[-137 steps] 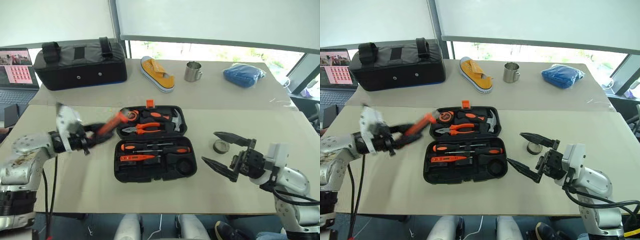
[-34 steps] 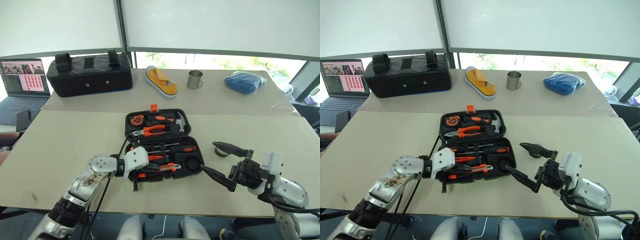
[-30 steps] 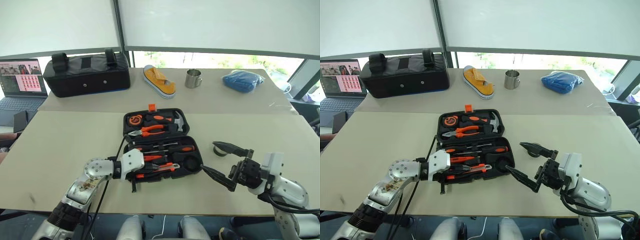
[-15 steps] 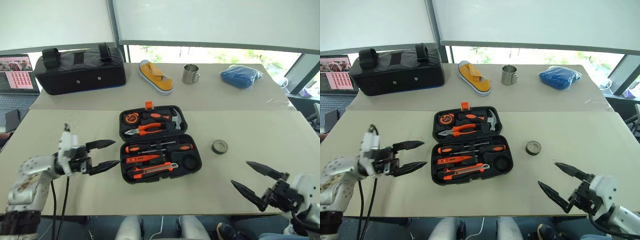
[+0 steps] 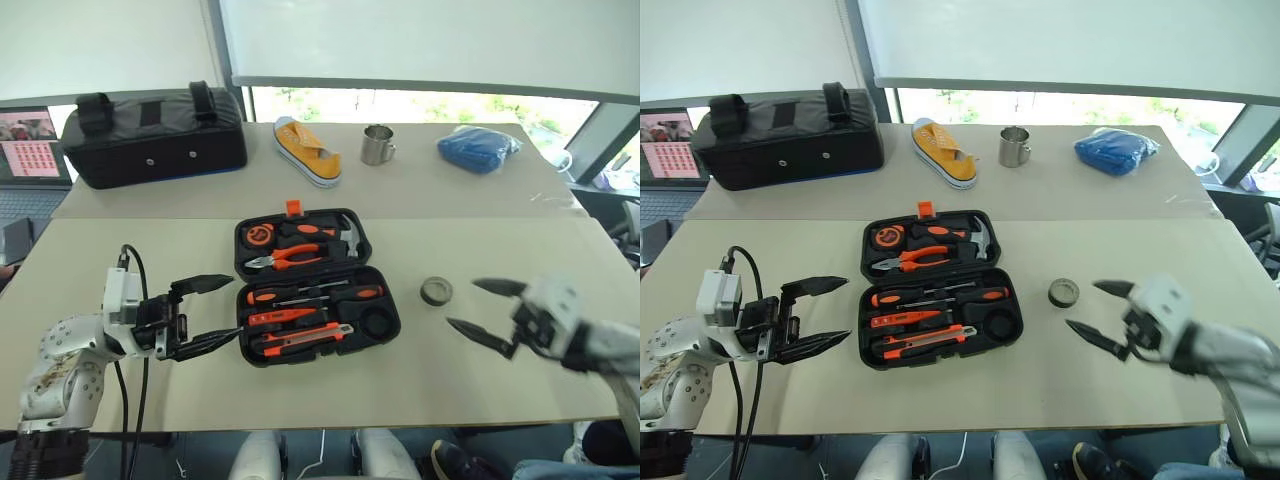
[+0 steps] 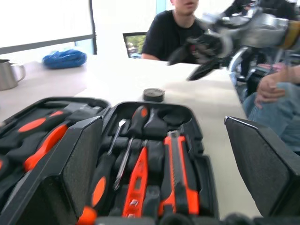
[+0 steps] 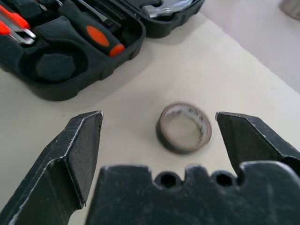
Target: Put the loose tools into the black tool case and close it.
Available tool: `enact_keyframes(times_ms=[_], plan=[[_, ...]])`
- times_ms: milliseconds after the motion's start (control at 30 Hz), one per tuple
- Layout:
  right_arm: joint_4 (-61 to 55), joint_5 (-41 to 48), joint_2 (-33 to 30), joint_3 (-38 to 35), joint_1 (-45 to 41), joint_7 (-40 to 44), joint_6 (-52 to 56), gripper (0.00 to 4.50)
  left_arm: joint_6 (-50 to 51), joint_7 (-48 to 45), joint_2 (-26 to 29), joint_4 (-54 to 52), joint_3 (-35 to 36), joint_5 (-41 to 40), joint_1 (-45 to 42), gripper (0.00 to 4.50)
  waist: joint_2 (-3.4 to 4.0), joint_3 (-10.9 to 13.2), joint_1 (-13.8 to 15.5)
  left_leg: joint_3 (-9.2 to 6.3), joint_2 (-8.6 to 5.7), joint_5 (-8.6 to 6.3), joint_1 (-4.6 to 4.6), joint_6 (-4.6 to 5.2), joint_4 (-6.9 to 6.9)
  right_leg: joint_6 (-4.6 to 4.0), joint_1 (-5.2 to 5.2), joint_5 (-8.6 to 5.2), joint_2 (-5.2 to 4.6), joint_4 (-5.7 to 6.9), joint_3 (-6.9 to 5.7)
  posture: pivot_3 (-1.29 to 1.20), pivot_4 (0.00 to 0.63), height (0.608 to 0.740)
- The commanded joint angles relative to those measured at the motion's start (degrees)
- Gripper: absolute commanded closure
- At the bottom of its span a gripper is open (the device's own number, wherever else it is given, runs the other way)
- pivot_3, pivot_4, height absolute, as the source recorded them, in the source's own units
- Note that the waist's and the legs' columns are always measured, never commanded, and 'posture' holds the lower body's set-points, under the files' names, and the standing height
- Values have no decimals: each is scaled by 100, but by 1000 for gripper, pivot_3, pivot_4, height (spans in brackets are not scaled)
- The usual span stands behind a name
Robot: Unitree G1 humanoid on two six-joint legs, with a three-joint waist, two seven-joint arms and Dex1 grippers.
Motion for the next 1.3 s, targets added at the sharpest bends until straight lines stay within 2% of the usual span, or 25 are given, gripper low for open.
enact_keyframes(times_ms=[33, 100, 200, 400, 433, 500, 567, 633, 700, 833, 933, 1033, 1300], plan=[[468, -477, -118, 866, -781, 267, 584, 0, 93, -43, 56, -269, -73, -37, 87, 56, -2, 1, 25, -2, 0, 0, -13, 0, 0, 0, -13, 0, 1, 1, -3, 0, 150, 740], [743, -719, -117, 1241, -1156, 350, 779, 0, 43, -120, 88, -277, -122, 34, 124, 56, -2, 2, 49, -2, -4, 0, -38, 0, 1, 0, -36, 1, -2, 2, -5, 0, 150, 740], [1163, -1086, -36, 1722, -1633, 458, 809, 763, 32, -105, 87, -310, -131, 54, 152, 0, -1, 2, 57, -3, -8, -1, -63, 2, 6, 1, -53, 1, -9, -1, -9, 0, 150, 740], [1547, -1429, 31, 2100, -2013, 660, 674, 2835, 13, -175, 120, -413, -157, 89, 215, 0, -2, 2, 29, -4, -7, -1, -68, 2, 12, 4, -59, 3, -11, 3, -11, 0, 150, 740], [1588, -1433, 43, 2106, -2042, 707, 636, 3074, 5, -196, 129, -414, -158, 94, 218, 0, -2, 2, 30, -4, -8, -1, -67, 2, 13, 4, -57, 3, -11, 3, -11, 0, 150, 740], [1661, -1447, 77, 2050, -2110, 693, 552, 3855, -75, -274, 136, -396, -154, 119, 203, 0, -2, 2, 30, -4, -7, -1, -67, 2, 16, 4, -55, 3, -11, 3, -13, 0, 150, 740], [1509, -1158, 23, 1892, -2150, 1090, 342, 4481, -185, -437, 191, -330, -151, 168, 184, 0, -2, 3, 30, -4, -7, -1, -66, 2, 19, 5, -54, 4, -11, 4, -13, 0, 150, 740], [1020, -535, 0, 1685, -2140, 1805, 122, 4481, -260, -593, 260, -233, -144, 210, 184, 0, 2, 6, 27, -3, -8, -1, -67, 2, 18, 5, -56, 4, -11, 5, -13, 0, 150, 740], [323, 124, 110, 1566, -2190, 2181, 434, 4481, -317, -696, 310, -141, -119, 230, 221, 0, 13, 13, 20, -6, -6, -1, -68, 2, 16, 5, -58, 4, -9, 5, -13, 0, 150, 740], [-577, 588, 359, 1703, -2286, 1889, 1415, 4481, -393, -813, 370, -32, -32, 260, 380, 0, 12, 13, -15, -26, 6, -2, -66, 3, 15, 0, -59, 7, 1, 8, -12, 0, 150, 740], [-1056, 392, 547, 2190, -2217, 1473, 1927, 4481, -470, -875, 409, -5, 56, 295, 632, 0, 10, 13, 10, -40, 7, -2, -66, 3, 15, 0, -60, 7, -3, 9, -14, 0, 150, 740], [-986, -132, 390, 2617, -2157, 1296, 1955, 4481, -532, -865, 433, -5, 81, 316, 715, 0, 7, 16, 56, -41, 6, -1, -70, 3, 18, 0, -65, 7, -10, 11, -17, 0, 150, 740], [-745, -565, 173, 2898, -2152, 1244, 1988, 4481, -582, -806, 471, -54, 141, 334, 825, 0, 6, 15, 54, -18, -3, -1, -72, 2, 25, 2, -66, 8, -10, 12, -20, 0, 150, 740]])
